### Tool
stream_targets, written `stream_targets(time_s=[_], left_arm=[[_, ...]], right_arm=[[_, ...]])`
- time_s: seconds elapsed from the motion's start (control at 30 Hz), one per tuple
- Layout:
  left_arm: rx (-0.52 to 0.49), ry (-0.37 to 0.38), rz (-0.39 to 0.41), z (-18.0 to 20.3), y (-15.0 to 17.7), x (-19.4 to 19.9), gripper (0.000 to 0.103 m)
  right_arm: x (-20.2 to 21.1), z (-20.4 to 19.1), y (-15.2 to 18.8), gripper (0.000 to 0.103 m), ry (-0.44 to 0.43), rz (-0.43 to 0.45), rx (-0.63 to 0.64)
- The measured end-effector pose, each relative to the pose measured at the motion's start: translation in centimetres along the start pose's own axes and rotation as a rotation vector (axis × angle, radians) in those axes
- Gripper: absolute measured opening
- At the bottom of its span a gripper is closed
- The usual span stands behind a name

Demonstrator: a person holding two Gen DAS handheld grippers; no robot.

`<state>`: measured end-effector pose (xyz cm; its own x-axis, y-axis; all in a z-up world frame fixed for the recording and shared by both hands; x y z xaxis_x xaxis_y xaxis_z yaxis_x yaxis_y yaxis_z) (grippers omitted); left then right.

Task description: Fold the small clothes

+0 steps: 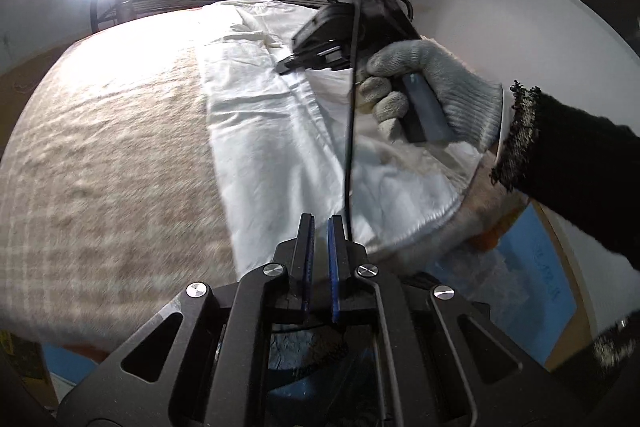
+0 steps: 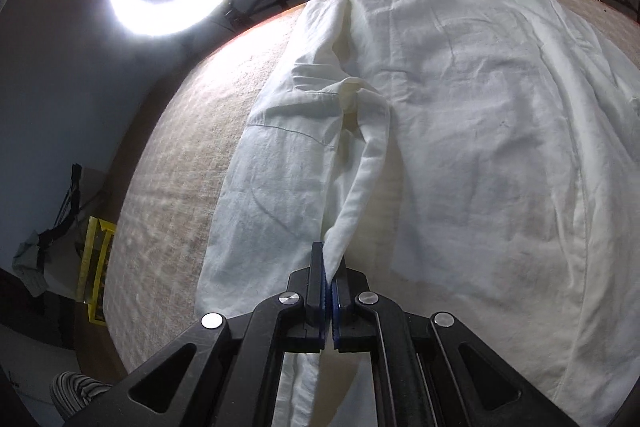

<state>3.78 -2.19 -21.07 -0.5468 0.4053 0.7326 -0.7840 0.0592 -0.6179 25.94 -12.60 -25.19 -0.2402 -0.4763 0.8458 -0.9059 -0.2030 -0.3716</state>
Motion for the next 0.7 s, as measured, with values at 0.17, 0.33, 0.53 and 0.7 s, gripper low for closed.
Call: stream_targets(time_s=[0.17,0.33,0.53,0.7], left_arm=[[0.013,-0.057,0.030,-2.6,-0.2,1.2,0.003],[0.064,-0.070,0.058,-4.4,-2.0,-0.8,0.003],[0.031,-0.056,0.000,-4.7,-3.1,-6.2,0.003],[0.000,-0.088,-0.021,-4.8,-0.7,-8.3,0.003]], right_arm=[[2.8,-0.3,0.7,0.023,0.040,0.047,0.053],[5.8,-1.8,2.3,0.027,0.019,0.105,0.091],[8.2,-3.1,5.4,0.027,-0.002,0.146,0.107],[9.6,-1.9,7.0,0.029,0.015,0.178,0.095]])
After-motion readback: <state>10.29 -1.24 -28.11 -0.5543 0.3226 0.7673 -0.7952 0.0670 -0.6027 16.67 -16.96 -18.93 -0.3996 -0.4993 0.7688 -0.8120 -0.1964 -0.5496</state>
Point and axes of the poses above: each gripper's, at about its wrist camera, not at the fingertips, and x roughly against the way its jaws point, z to its right, y to its underside, the point moved 9 cm from there along -x, roughly the way its jaws point, and after that the axes turned 3 degrees about y, right-handed, at the moved point
